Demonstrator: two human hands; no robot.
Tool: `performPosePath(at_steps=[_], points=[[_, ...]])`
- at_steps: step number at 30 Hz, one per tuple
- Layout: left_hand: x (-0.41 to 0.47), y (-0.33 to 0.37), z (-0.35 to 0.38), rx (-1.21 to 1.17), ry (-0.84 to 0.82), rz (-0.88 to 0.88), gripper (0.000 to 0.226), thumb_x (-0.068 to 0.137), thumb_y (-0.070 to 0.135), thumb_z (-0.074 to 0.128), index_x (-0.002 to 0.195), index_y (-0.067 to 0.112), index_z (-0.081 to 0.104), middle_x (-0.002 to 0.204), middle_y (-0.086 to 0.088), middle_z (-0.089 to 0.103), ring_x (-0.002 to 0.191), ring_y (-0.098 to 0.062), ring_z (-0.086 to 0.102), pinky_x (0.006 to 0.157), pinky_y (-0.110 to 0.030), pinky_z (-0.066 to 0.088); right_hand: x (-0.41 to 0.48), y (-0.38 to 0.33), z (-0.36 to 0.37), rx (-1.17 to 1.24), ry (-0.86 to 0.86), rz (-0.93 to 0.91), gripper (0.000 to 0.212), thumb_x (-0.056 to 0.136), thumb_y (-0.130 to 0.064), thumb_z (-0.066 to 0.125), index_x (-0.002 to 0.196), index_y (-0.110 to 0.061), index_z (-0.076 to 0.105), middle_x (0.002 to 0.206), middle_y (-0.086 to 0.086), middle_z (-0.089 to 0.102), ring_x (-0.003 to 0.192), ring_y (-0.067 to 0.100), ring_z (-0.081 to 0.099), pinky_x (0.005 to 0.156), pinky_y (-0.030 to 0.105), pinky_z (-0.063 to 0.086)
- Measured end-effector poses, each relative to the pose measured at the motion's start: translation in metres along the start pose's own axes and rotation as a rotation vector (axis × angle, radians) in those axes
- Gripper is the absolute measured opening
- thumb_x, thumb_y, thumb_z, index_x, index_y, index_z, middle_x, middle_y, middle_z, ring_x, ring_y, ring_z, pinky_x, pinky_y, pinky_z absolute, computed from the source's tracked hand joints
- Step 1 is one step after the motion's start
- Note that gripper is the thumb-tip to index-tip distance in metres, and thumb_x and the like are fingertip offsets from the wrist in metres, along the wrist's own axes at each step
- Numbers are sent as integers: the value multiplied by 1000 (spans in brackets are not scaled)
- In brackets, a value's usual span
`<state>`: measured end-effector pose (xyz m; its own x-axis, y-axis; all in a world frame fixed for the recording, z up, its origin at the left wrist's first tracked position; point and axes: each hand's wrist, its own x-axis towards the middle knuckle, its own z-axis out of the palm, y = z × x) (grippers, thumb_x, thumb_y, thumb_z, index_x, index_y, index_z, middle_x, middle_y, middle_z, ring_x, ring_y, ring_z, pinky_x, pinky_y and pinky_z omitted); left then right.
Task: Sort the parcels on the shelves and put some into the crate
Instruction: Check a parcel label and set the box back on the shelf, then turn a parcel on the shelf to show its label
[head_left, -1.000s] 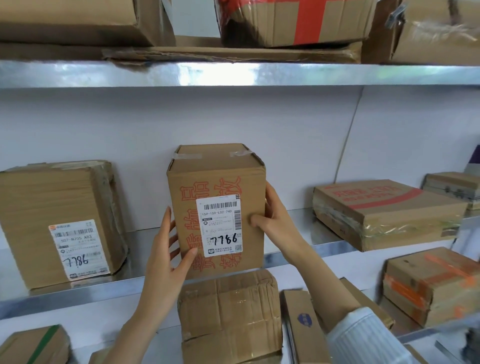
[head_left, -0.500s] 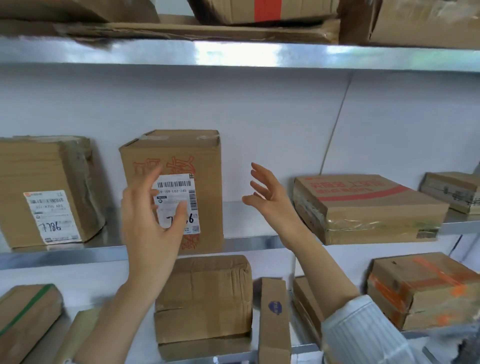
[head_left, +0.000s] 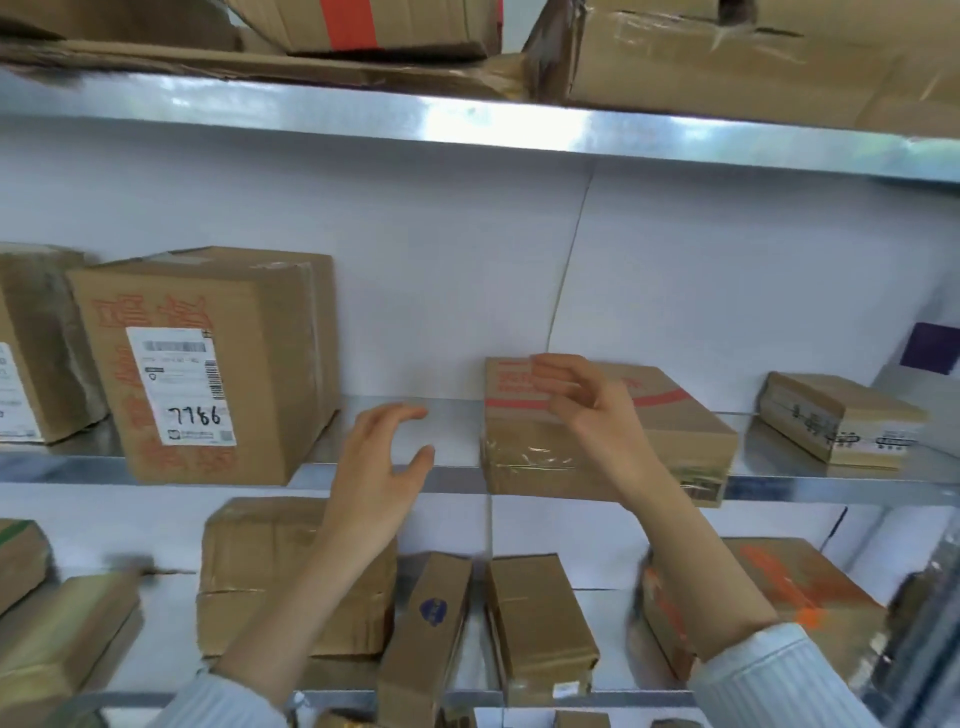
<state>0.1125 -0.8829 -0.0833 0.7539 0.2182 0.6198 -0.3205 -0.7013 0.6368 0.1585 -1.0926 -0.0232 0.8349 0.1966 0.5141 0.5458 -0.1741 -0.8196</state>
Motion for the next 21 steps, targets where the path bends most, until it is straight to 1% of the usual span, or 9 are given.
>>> performPosePath(at_steps=[4,6,9,11,12,14,16,18,21], points=[[5,15,28,-1,-66,-51,35,91,19,59,124,30,53,132,7,47,125,-12,42,102,-25,33,0,17,-47,28,116,25,43,88,10,48,115,-19,64,111,-5,68,106,6,64,83,15,51],[15,24,38,19,-74,-34,35,92,19,57,125,30,53,134,7,47,127,-12,41,101,-23,31,2,26,-69,44,195,38,40,88,8,49,115,-16,65,112,-2,68,103,6,65,89,20,51],[32,39,52,8,-75,5,33,94,25,54,127,31,51,133,12,45,125,-6,40,97,-16,29,7,41,-99,41,333,52,35,88,4,54,106,-23,69,106,-5,70,98,5,65,94,30,50],[43,50,63,-46,-107,31,34,95,30,52,129,31,50,132,18,41,123,-1,39,93,-13,32,10,51,-110,13,427,76,35,89,0,55,104,-28,68,108,-10,68,103,8,62,93,29,48],[49,54,71,-70,-135,44,34,96,33,50,130,32,49,132,20,39,125,0,38,96,-16,35,12,57,-114,-34,453,101,36,90,-3,54,110,-29,66,114,-12,64,109,9,58,93,27,43],[59,55,86,-45,-205,64,39,96,41,46,135,35,47,141,21,36,133,-3,34,107,-28,36,14,69,-117,-178,451,191,38,93,-13,54,126,-30,58,127,-12,53,119,10,48,103,27,35],[63,52,96,74,-243,58,45,96,48,42,140,38,41,151,21,26,142,-5,21,111,-32,29,16,81,-118,-292,408,254,43,94,-20,56,136,-27,51,133,-7,51,126,16,46,113,40,30],[65,49,99,143,-236,45,46,96,51,39,141,41,39,154,24,19,142,-1,16,109,-31,28,17,86,-119,-308,371,258,45,95,-20,55,140,-24,48,129,-6,54,124,16,47,110,41,35],[63,49,100,181,-224,48,44,96,51,37,140,44,40,152,27,20,140,2,19,106,-29,31,19,89,-121,-278,346,254,41,96,-19,54,136,-25,52,121,-10,56,111,9,49,98,29,43]])
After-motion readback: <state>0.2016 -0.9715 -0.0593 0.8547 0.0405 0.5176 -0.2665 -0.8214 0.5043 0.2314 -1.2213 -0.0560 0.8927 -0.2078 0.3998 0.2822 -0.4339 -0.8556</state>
